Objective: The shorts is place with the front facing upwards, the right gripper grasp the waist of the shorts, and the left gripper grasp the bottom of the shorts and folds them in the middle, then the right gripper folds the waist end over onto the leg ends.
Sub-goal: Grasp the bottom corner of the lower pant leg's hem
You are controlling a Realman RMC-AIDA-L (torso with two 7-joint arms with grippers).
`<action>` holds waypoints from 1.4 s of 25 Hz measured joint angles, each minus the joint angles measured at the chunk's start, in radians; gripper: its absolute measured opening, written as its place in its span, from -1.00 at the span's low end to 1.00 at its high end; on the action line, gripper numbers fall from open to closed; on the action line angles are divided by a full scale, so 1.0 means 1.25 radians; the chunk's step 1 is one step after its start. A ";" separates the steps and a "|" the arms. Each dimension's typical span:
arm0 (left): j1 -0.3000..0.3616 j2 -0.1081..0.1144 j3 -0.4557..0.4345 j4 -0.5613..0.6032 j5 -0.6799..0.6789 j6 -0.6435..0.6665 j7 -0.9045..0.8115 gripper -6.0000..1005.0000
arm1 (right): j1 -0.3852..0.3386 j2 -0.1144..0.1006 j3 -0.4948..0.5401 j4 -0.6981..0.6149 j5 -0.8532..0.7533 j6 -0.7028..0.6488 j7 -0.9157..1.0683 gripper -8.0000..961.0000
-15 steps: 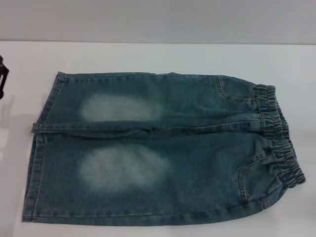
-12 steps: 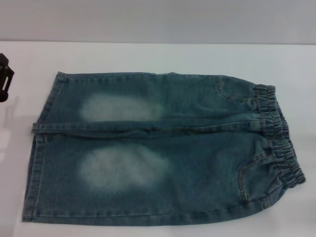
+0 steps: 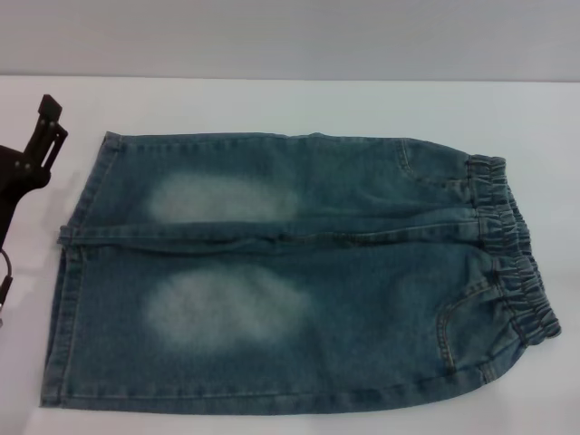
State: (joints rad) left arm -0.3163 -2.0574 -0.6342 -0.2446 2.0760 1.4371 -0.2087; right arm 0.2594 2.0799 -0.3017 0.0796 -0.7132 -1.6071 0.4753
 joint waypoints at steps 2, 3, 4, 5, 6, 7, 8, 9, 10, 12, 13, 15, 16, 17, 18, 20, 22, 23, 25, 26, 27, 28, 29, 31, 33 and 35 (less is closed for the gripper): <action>-0.009 0.024 0.001 0.026 0.063 0.047 -0.146 0.65 | -0.001 0.000 0.004 0.000 0.000 0.001 0.003 0.46; -0.013 0.042 0.002 0.043 0.079 0.071 -0.220 0.65 | 0.000 0.000 0.007 0.000 0.000 0.005 0.011 0.46; -0.013 0.042 0.002 0.043 0.079 0.071 -0.220 0.65 | 0.000 0.000 0.007 0.000 0.000 0.005 0.011 0.46; -0.015 0.052 0.002 0.052 0.091 0.080 -0.258 0.65 | 0.001 0.000 0.009 0.000 0.000 0.005 0.014 0.46; -0.030 0.086 0.003 0.094 0.138 0.113 -0.394 0.65 | 0.002 -0.001 0.010 -0.001 0.000 0.007 0.016 0.46; -0.037 0.095 0.003 0.113 0.158 0.125 -0.437 0.65 | 0.004 -0.001 0.011 -0.002 0.000 0.008 0.017 0.46; -0.046 0.106 0.003 0.138 0.183 0.141 -0.492 0.65 | 0.009 -0.001 0.011 -0.005 0.000 0.015 0.018 0.46; -0.046 0.106 0.003 0.138 0.183 0.141 -0.492 0.65 | 0.011 -0.001 0.011 -0.006 0.000 0.020 0.018 0.46; -0.072 0.128 0.011 0.202 0.242 0.188 -0.609 0.65 | 0.011 -0.001 0.011 -0.006 0.000 0.020 0.018 0.46; -0.092 0.141 0.035 0.243 0.268 0.215 -0.676 0.65 | 0.018 -0.002 0.011 -0.007 0.000 0.033 0.018 0.46; -0.109 0.152 0.073 0.275 0.281 0.234 -0.731 0.65 | 0.021 -0.003 0.011 -0.009 0.000 0.041 0.018 0.46; -0.148 0.177 0.196 0.339 0.291 0.262 -0.850 0.65 | 0.028 -0.003 0.012 -0.014 0.000 0.065 0.018 0.46; -0.162 0.184 0.245 0.354 0.291 0.267 -0.891 0.65 | 0.031 -0.004 0.012 -0.017 0.000 0.076 0.018 0.46; -0.171 0.188 0.279 0.365 0.292 0.271 -0.919 0.65 | 0.035 -0.004 0.012 -0.020 0.000 0.093 0.018 0.46; -0.208 0.198 0.396 0.411 0.290 0.287 -1.024 0.65 | 0.041 -0.004 0.012 -0.024 0.000 0.110 0.018 0.46; -0.222 0.198 0.438 0.436 0.289 0.295 -1.071 0.65 | 0.052 -0.005 0.012 -0.036 0.000 0.154 0.019 0.46; -0.248 0.195 0.523 0.506 0.287 0.311 -1.169 0.65 | 0.063 -0.005 0.012 -0.047 0.000 0.196 0.019 0.46; -0.256 0.193 0.562 0.544 0.287 0.318 -1.221 0.65 | 0.068 -0.005 0.012 -0.052 0.000 0.215 0.019 0.46; -0.265 0.190 0.614 0.595 0.287 0.327 -1.297 0.65 | 0.075 -0.005 0.012 -0.059 0.000 0.246 0.019 0.46; -0.267 0.190 0.640 0.620 0.286 0.332 -1.334 0.65 | 0.079 -0.005 0.013 -0.063 0.000 0.261 0.019 0.46; -0.268 0.190 0.672 0.644 0.286 0.337 -1.384 0.65 | 0.081 -0.005 0.013 -0.067 0.000 0.270 0.019 0.46; -0.268 0.192 0.688 0.652 0.286 0.339 -1.407 0.65 | 0.083 -0.006 0.013 -0.071 0.000 0.279 0.019 0.46; -0.267 0.196 0.705 0.658 0.286 0.342 -1.431 0.65 | 0.083 -0.006 0.013 -0.075 0.000 0.285 0.019 0.46; -0.266 0.200 0.720 0.661 0.285 0.344 -1.452 0.65 | 0.083 -0.006 0.013 -0.080 0.000 0.293 0.019 0.46; -0.263 0.207 0.737 0.662 0.285 0.348 -1.481 0.65 | 0.083 -0.006 0.013 -0.085 0.000 0.295 0.019 0.46; -0.254 0.219 0.764 0.662 0.288 0.365 -1.555 0.65 | 0.084 -0.006 0.013 -0.089 0.000 0.297 0.019 0.46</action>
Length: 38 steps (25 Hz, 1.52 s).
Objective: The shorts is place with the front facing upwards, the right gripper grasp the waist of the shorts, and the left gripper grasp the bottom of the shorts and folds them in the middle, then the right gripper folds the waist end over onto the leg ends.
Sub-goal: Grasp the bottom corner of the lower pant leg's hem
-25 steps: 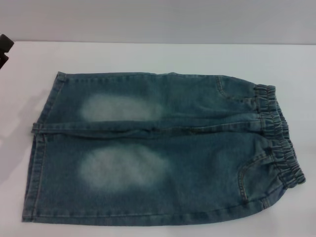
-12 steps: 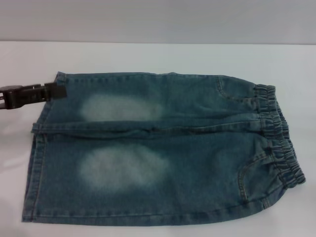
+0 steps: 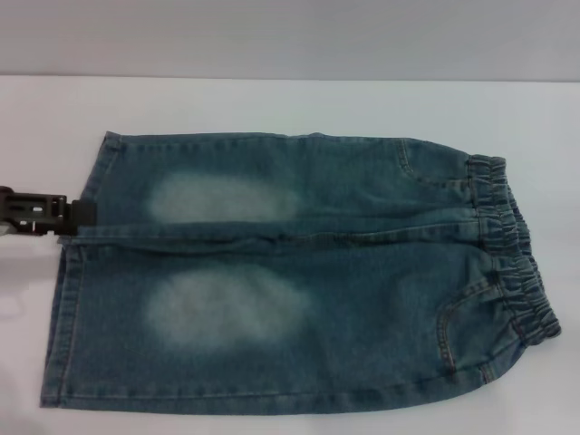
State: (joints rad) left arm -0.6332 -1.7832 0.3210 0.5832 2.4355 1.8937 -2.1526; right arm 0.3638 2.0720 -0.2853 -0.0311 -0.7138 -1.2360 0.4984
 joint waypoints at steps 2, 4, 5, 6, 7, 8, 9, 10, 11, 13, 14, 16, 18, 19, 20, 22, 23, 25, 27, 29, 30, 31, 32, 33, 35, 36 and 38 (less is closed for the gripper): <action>0.002 0.002 0.002 0.000 0.001 0.003 -0.019 0.65 | 0.000 -0.001 -0.001 -0.004 -0.002 0.006 0.000 0.46; 0.008 0.005 0.005 0.000 0.001 0.007 -0.067 0.65 | 0.001 -0.001 -0.005 -0.011 -0.005 0.018 -0.002 0.46; 0.011 0.006 0.006 0.000 0.001 0.008 -0.080 0.65 | 0.001 -0.001 -0.006 -0.013 -0.006 0.022 -0.003 0.46; 0.013 0.006 0.009 0.000 0.002 0.009 -0.084 0.65 | 0.001 -0.001 -0.006 -0.014 -0.006 0.024 -0.004 0.46; 0.017 0.006 0.017 0.000 0.002 0.009 -0.094 0.65 | 0.002 -0.001 -0.007 -0.014 -0.006 0.027 -0.005 0.46; 0.023 0.007 0.033 -0.004 0.003 0.009 -0.106 0.65 | 0.002 -0.001 -0.007 -0.015 -0.006 0.030 -0.006 0.46; 0.023 0.007 0.033 -0.004 0.003 0.009 -0.106 0.65 | 0.002 -0.001 -0.007 -0.015 -0.006 0.030 -0.006 0.46; 0.025 0.006 0.040 -0.005 0.003 0.010 -0.111 0.65 | 0.003 -0.001 -0.007 -0.016 -0.006 0.031 -0.007 0.46; 0.029 0.005 0.053 -0.007 0.003 0.011 -0.120 0.65 | 0.004 -0.001 -0.008 -0.017 -0.006 0.032 -0.007 0.46; 0.039 0.003 0.090 -0.009 0.003 0.014 -0.138 0.65 | 0.005 -0.001 -0.008 -0.021 -0.007 0.033 -0.007 0.46; 0.042 0.001 0.102 -0.009 0.003 0.014 -0.143 0.65 | 0.005 -0.001 -0.009 -0.022 -0.007 0.033 -0.007 0.46; 0.053 -0.003 0.118 -0.009 0.003 0.015 -0.146 0.65 | 0.005 -0.001 -0.009 -0.023 -0.007 0.033 -0.008 0.46; 0.060 -0.007 0.121 -0.009 0.003 0.016 -0.148 0.65 | 0.005 -0.001 -0.010 -0.023 -0.008 0.035 -0.012 0.46; 0.066 -0.010 0.125 -0.009 0.003 0.018 -0.151 0.65 | 0.005 -0.001 -0.010 -0.024 -0.008 0.038 -0.017 0.46; 0.066 -0.010 0.125 -0.009 0.003 0.018 -0.151 0.65 | 0.007 -0.001 -0.010 -0.024 -0.008 0.041 -0.023 0.46; 0.078 -0.015 0.138 -0.009 0.004 0.022 -0.166 0.65 | 0.012 -0.001 -0.010 -0.024 -0.008 0.048 -0.034 0.46; 0.082 -0.016 0.143 -0.009 0.004 0.024 -0.171 0.65 | 0.015 -0.001 -0.010 -0.024 -0.008 0.052 -0.037 0.46; 0.089 -0.017 0.156 -0.009 0.005 0.025 -0.177 0.65 | 0.021 -0.001 -0.010 -0.024 -0.008 0.059 -0.039 0.46; 0.089 -0.017 0.156 -0.009 0.005 0.025 -0.177 0.65 | 0.025 -0.001 -0.011 -0.024 -0.008 0.062 -0.040 0.46; 0.089 -0.017 0.156 -0.009 0.005 0.025 -0.177 0.65 | 0.030 0.000 -0.013 -0.024 -0.011 0.062 -0.040 0.46; 0.092 -0.018 0.162 -0.009 0.005 0.025 -0.178 0.65 | 0.031 0.000 -0.014 -0.024 -0.014 0.062 -0.041 0.46; 0.092 -0.018 0.162 -0.009 0.005 0.025 -0.178 0.65 | 0.033 0.000 -0.014 -0.024 -0.016 0.062 -0.041 0.46; 0.092 -0.018 0.162 -0.009 0.005 0.025 -0.178 0.65 | 0.034 0.000 -0.014 -0.024 -0.018 0.062 -0.041 0.46; 0.117 -0.017 0.169 -0.003 0.005 0.012 -0.179 0.65 | 0.035 0.000 -0.015 -0.024 -0.019 0.062 -0.041 0.46; 0.121 -0.015 0.170 -0.003 0.005 0.006 -0.176 0.65 | 0.038 0.000 -0.017 -0.024 -0.019 0.062 -0.041 0.46; 0.121 -0.015 0.170 -0.003 0.005 0.006 -0.176 0.65 | 0.038 0.000 -0.019 -0.024 -0.019 0.062 -0.041 0.46; 0.126 -0.014 0.183 -0.002 0.006 -0.009 -0.168 0.65 | 0.039 0.000 -0.022 -0.024 -0.019 0.062 -0.041 0.46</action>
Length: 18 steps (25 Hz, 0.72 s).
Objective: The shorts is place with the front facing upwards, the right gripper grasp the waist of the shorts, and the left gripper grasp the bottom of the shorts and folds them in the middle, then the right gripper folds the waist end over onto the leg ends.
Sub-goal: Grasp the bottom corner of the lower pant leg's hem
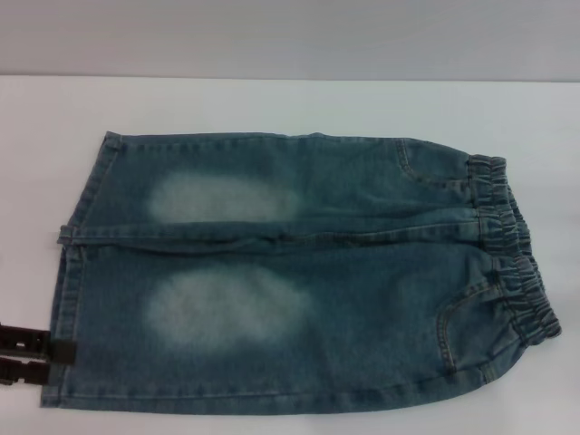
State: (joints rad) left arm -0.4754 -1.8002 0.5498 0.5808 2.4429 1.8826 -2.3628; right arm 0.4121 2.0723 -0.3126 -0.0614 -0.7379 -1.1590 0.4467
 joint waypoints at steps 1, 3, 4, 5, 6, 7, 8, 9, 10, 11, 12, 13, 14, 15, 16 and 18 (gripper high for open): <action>0.001 0.000 0.016 0.000 0.000 -0.012 0.000 0.65 | 0.000 0.000 0.000 0.000 0.000 -0.001 0.000 0.46; 0.002 0.000 0.025 0.000 0.001 -0.018 0.000 0.65 | 0.000 0.000 -0.001 0.000 0.000 -0.001 0.000 0.46; 0.002 0.000 0.025 0.000 0.001 -0.018 0.000 0.65 | 0.000 0.000 -0.001 0.000 0.000 -0.001 0.000 0.46; 0.003 0.001 0.050 0.000 0.002 -0.034 0.001 0.65 | 0.000 0.000 -0.001 0.000 0.000 -0.001 0.000 0.46; 0.002 0.001 0.056 0.000 0.002 -0.039 0.001 0.65 | 0.000 0.000 -0.002 0.000 0.000 -0.001 0.000 0.46; 0.002 0.001 0.056 0.000 0.002 -0.039 0.001 0.65 | 0.000 0.000 -0.003 0.000 0.000 -0.001 0.000 0.46; 0.001 0.001 0.060 0.000 0.004 -0.041 0.001 0.65 | 0.000 0.000 -0.005 0.000 0.000 -0.001 0.000 0.46; 0.000 0.001 0.062 0.000 0.008 -0.044 0.001 0.65 | 0.000 0.000 -0.008 0.000 0.000 -0.001 0.000 0.46; -0.004 0.001 0.062 0.000 0.019 -0.047 0.001 0.65 | 0.000 0.000 -0.009 0.000 0.000 0.000 0.000 0.46; -0.005 0.000 0.062 0.000 0.025 -0.050 0.001 0.65 | 0.000 0.000 -0.009 0.000 0.000 0.000 0.000 0.46; -0.006 -0.002 0.062 0.000 0.034 -0.054 0.001 0.65 | 0.000 0.000 -0.009 0.000 0.000 0.000 0.000 0.46; -0.006 -0.002 0.062 0.000 0.034 -0.054 0.001 0.65 | 0.000 0.000 -0.010 0.000 0.000 0.000 0.000 0.46; -0.006 -0.002 0.062 0.000 0.034 -0.054 0.001 0.65 | 0.000 0.000 -0.010 0.000 0.000 -0.001 0.000 0.46; -0.008 -0.003 0.063 0.000 0.040 -0.058 0.007 0.65 | 0.000 0.000 -0.010 0.000 0.000 -0.001 0.000 0.46; -0.008 -0.003 0.063 0.000 0.040 -0.058 0.007 0.65 | 0.000 0.000 -0.010 0.000 0.000 -0.001 0.000 0.46; -0.008 -0.003 0.063 0.000 0.040 -0.059 0.009 0.65 | 0.000 0.000 -0.011 0.000 0.000 -0.003 0.000 0.46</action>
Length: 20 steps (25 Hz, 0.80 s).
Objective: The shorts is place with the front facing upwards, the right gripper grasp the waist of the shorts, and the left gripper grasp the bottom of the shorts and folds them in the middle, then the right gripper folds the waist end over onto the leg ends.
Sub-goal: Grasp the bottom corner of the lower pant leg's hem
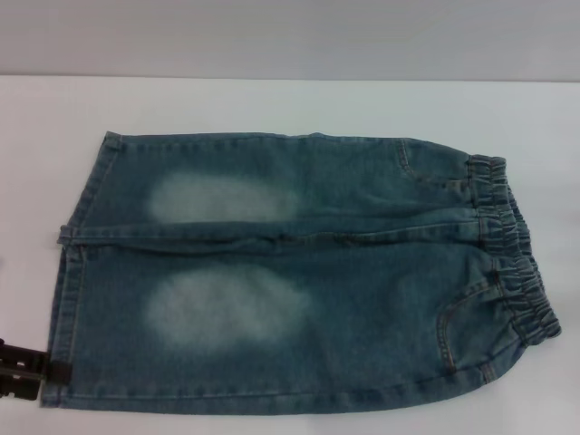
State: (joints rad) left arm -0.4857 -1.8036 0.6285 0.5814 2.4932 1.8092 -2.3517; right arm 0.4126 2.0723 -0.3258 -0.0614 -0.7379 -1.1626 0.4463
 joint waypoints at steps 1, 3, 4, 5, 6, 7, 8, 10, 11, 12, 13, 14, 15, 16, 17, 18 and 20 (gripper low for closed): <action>0.000 0.000 0.000 0.000 0.000 0.000 0.000 0.65 | 0.000 0.000 0.000 0.000 0.000 -0.001 0.000 0.46; 0.000 0.001 0.000 0.000 0.001 -0.001 0.001 0.65 | 0.000 0.000 0.000 0.000 0.000 -0.001 0.000 0.46; 0.000 0.001 0.000 0.000 0.001 -0.001 0.001 0.65 | 0.000 0.000 -0.001 0.000 0.000 -0.002 0.000 0.46; 0.000 0.002 0.000 0.000 0.002 -0.001 0.001 0.65 | 0.000 0.000 -0.001 0.000 0.000 -0.002 0.000 0.46; 0.000 0.002 0.000 0.000 0.002 -0.001 0.001 0.65 | 0.000 0.000 -0.001 0.000 0.000 -0.003 0.001 0.46; -0.001 0.003 0.000 0.000 0.002 -0.001 0.001 0.65 | 0.000 -0.001 -0.001 0.000 0.000 -0.003 0.003 0.46; 0.000 0.003 0.000 0.000 0.002 -0.001 0.001 0.65 | -0.001 -0.001 -0.001 0.000 0.000 -0.004 0.005 0.46; 0.001 0.003 0.000 0.000 0.002 -0.004 0.001 0.65 | -0.002 -0.001 -0.001 0.000 0.000 -0.005 0.006 0.46; 0.001 0.003 0.000 0.000 0.002 -0.007 0.002 0.65 | -0.002 -0.001 -0.001 0.000 0.000 -0.006 0.006 0.46; 0.001 0.003 0.000 0.000 0.002 -0.009 0.002 0.65 | -0.002 -0.001 -0.001 0.000 0.000 -0.006 0.007 0.46; 0.001 0.003 0.000 0.000 0.002 -0.009 0.002 0.65 | -0.002 -0.001 -0.001 0.000 0.000 -0.006 0.007 0.46; 0.001 0.003 0.000 0.000 0.002 -0.009 0.002 0.65 | -0.002 -0.001 -0.001 0.000 0.000 -0.006 0.007 0.46; 0.001 0.003 0.000 0.000 0.002 -0.009 0.002 0.65 | -0.002 -0.001 -0.001 0.000 0.000 -0.006 0.007 0.46; 0.001 0.003 0.000 0.000 0.002 -0.009 0.002 0.65 | -0.002 -0.001 -0.001 0.000 0.000 -0.006 0.007 0.46; 0.003 0.000 0.000 0.000 0.002 -0.016 0.004 0.65 | -0.002 -0.001 -0.001 0.000 0.000 -0.006 0.007 0.46; 0.003 0.000 0.000 0.000 0.002 -0.016 0.004 0.65 | -0.002 -0.001 -0.001 0.000 0.000 -0.006 0.007 0.46; 0.003 0.000 0.000 0.000 0.002 -0.016 0.004 0.65 | -0.002 -0.001 -0.001 0.000 0.000 -0.007 0.007 0.46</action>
State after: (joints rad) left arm -0.4819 -1.8038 0.6289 0.5814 2.4958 1.7889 -2.3470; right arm 0.4105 2.0707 -0.3274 -0.0613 -0.7378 -1.1715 0.4554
